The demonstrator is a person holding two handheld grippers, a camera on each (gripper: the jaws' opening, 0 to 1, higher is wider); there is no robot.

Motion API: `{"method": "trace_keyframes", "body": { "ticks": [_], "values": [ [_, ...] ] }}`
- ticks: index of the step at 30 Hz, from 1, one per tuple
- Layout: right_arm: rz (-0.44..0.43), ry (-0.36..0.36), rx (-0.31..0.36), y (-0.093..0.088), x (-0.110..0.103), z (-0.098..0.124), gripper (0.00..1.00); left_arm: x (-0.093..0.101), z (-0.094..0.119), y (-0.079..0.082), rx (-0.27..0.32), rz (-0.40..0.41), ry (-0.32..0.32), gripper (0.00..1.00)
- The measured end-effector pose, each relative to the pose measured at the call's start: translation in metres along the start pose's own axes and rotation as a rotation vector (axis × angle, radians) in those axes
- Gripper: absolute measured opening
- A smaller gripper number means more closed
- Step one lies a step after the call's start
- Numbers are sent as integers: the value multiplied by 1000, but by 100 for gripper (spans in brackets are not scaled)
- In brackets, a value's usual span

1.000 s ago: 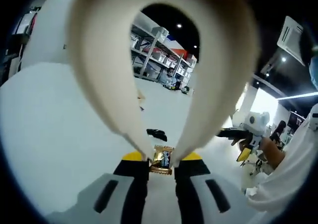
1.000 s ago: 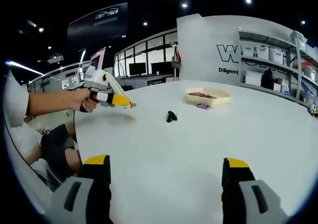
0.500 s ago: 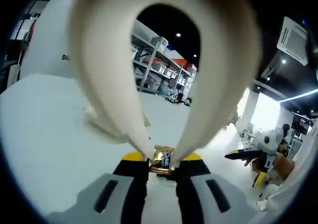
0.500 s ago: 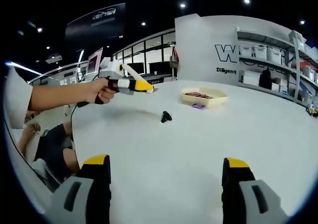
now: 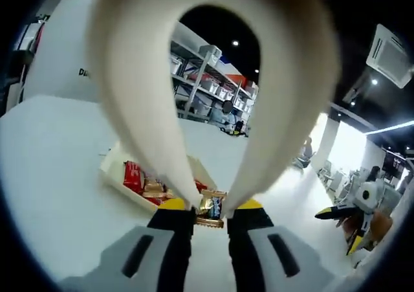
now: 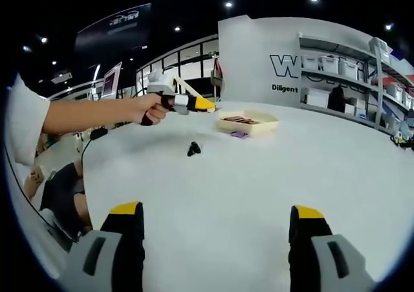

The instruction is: Place the target food into the container with the food tongs after gripping and lifting it, then release it inside without dropping or visibly crushing the food.

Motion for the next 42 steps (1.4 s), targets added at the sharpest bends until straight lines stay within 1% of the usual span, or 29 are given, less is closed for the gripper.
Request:
{"method": "trace_keyframes", "body": {
  "ticks": [1,2,3,5,7,8,9,10,11,14,17,18,19,21,22,23,25,28,31,32,33,34,35,36,37,38,39,40,42],
  "values": [
    [-4,-1,2,0,1,0,91,2,-5,5,37,1,-47,17],
    [-9,-3,-1,-1,3,-1,91,1,-8,7,44,-19,-53,17],
    [-8,-6,-6,-2,5,-1,91,-1,-11,8,45,-22,-38,18],
    [-8,-12,-13,-3,8,-2,91,-5,-20,10,44,7,-36,18],
    [-11,-13,-16,-4,10,-2,91,-9,-25,10,27,23,-6,18],
    [-9,-16,-17,-4,11,-2,91,-10,-28,8,18,73,0,18],
    [-8,-17,-19,-4,12,-3,91,-14,-32,11,36,75,6,18],
    [-8,-18,-21,-4,13,-3,91,-14,-36,10,29,57,1,18],
    [-8,-18,-22,-4,13,-4,91,-16,-37,10,21,33,17,18],
    [-10,-18,-21,-4,14,-4,91,-16,-46,13,28,55,21,18],
    [-8,-29,-15,-3,17,-4,91,-15,-50,12,18,11,24,18],
    [-10,-28,-16,-3,17,-4,91,-17,-51,12,11,-34,49,18],
    [-8,-29,-15,-2,17,-4,91,-19,-53,13,17,-52,69,18],
    [-3,-33,-15,-1,18,-3,91,-21,-55,13,14,-109,88,17],
    [-2,-34,-13,0,18,-3,91,-20,-56,13,17,-158,79,17],
    [-2,-35,-12,1,18,-3,91,-21,-57,13,25,-170,86,17],
    [-1,-36,-10,1,18,-2,91,-21,-58,9,5,-157,101,16],
    [1,-38,-11,1,19,-2,91,-22,-60,11,-1,-208,100,16],
    [0,-44,-10,1,20,-2,91,-24,-61,12,-5,-211,116,16],
    [2,-44,-9,1,20,-2,91,-21,-63,10,-23,-224,79,16],
    [7,-46,-13,1,20,-2,91,-29,-58,15,-6,-320,175,16],
    [12,-48,-18,0,20,-2,91,-25,-59,13,-12,-354,149,17],
    [22,-56,-26,-1,21,-1,91,-17,-63,5,-34,-289,57,17],
    [25,-57,-29,-1,21,-1,91,-24,-59,8,-12,-312,157,17],
    [25,-55,-29,-2,21,-1,91,-21,-62,8,-17,-332,107,17],
    [18,-55,-28,-2,21,0,91,-20,-62,8,-17,-319,96,17],
    [13,-55,-26,-2,21,0,92,-21,-62,9,-14,-329,123,18],
    [13,-54,-24,-2,22,0,92,-18,-63,9,-13,-348,106,18],
    [15,-57,-24,-2,22,0,92,-16,-63,8,-5,-358,110,19]
  ]
}}
Point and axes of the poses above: the point that each gripper's makers call its tool centre point, and the gripper's own axes: z roughly backward along the fingers, x roughly to its right, y roughly out of its top, the point moved 5 cm from there along z, roughly backward along the fingers, and after that the axes turned 5 degrees about z, right-handed, at the moved point
